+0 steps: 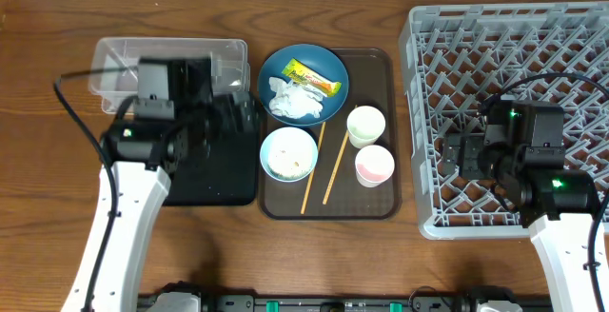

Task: Sort waste into correct bins and load items into the dishwasher rack
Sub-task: 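Reach the left gripper to the tissue on the blue plate, then grasp the white tissue and drop it into the clear bin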

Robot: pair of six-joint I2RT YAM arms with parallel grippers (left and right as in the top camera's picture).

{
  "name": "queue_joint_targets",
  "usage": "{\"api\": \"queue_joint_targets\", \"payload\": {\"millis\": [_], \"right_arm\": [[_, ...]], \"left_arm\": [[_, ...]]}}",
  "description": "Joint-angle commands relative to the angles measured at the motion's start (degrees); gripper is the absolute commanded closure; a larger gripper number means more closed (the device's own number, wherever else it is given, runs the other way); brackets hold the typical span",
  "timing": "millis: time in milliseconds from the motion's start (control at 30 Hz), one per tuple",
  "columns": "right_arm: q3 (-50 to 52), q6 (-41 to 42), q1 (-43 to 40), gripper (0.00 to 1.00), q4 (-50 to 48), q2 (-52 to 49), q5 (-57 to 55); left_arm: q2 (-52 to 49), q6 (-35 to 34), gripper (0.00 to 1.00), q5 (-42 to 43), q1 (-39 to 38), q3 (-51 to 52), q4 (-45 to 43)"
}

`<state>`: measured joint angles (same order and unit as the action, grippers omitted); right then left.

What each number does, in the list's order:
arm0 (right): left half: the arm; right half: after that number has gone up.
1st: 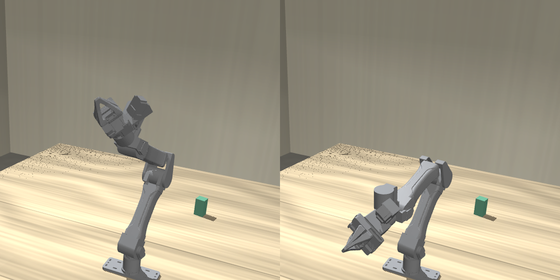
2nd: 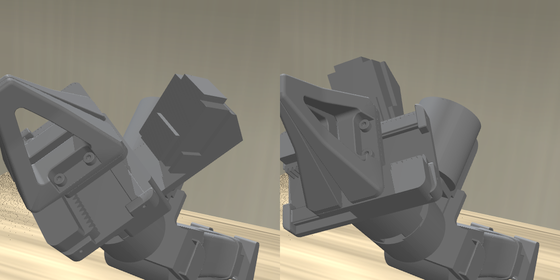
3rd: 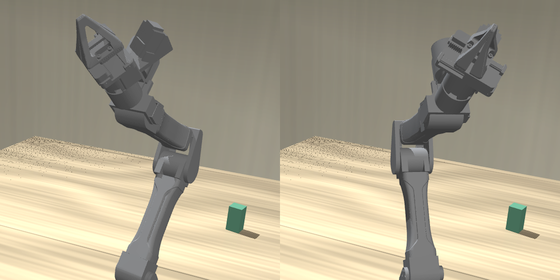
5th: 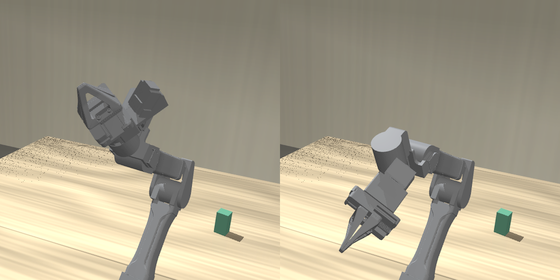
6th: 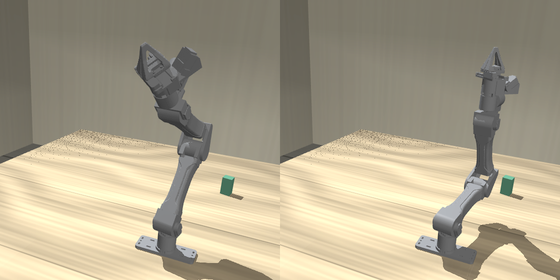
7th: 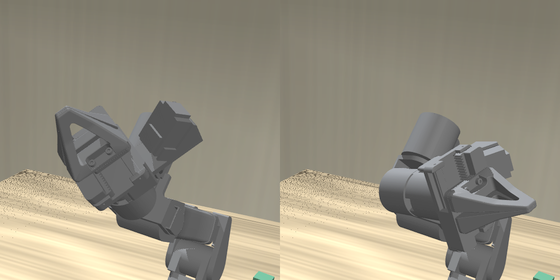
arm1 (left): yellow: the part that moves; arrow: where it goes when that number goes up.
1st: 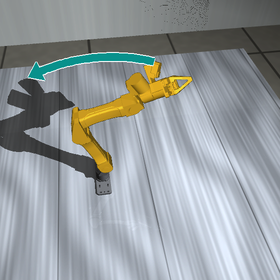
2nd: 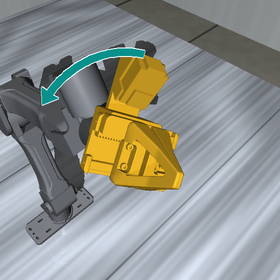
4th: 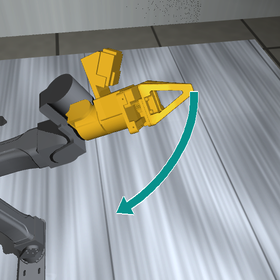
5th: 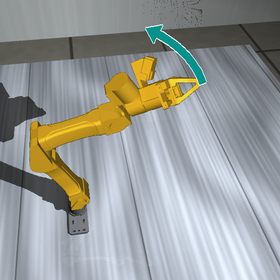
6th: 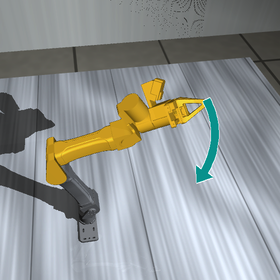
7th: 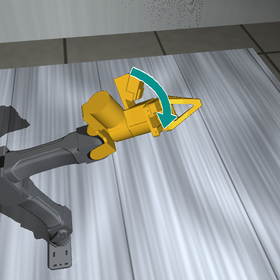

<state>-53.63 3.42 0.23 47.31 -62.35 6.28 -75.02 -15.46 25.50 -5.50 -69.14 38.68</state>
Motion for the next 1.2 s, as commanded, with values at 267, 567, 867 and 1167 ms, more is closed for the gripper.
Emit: {"api": "queue_joint_targets", "payload": {"millis": [267,567,867,1167], "right_arm": [[-1.2,-0.3,0.9,0.01,0.1,0.2,0.7],[-1.2,-0.3,0.9,0.01,0.9,0.2,0.7],[-1.2,-0.3,0.9,0.01,1.6,0.2,0.7],[-1.2,-0.3,0.9,0.01,1.6,0.2,0.7]], "left_arm": [[-17.0,0.0,0.06,-8.5,-8.7,-7.6,-15.1],[-31.6,0.0,0.07,-18.4,-15.1,-7.6,-18.2],[-39.4,0.0,0.13,-19.1,-16.1,-7.6,-23.9],[-43.4,0.0,0.34,-19.1,-16.8,-7.6,-24.2]]}}
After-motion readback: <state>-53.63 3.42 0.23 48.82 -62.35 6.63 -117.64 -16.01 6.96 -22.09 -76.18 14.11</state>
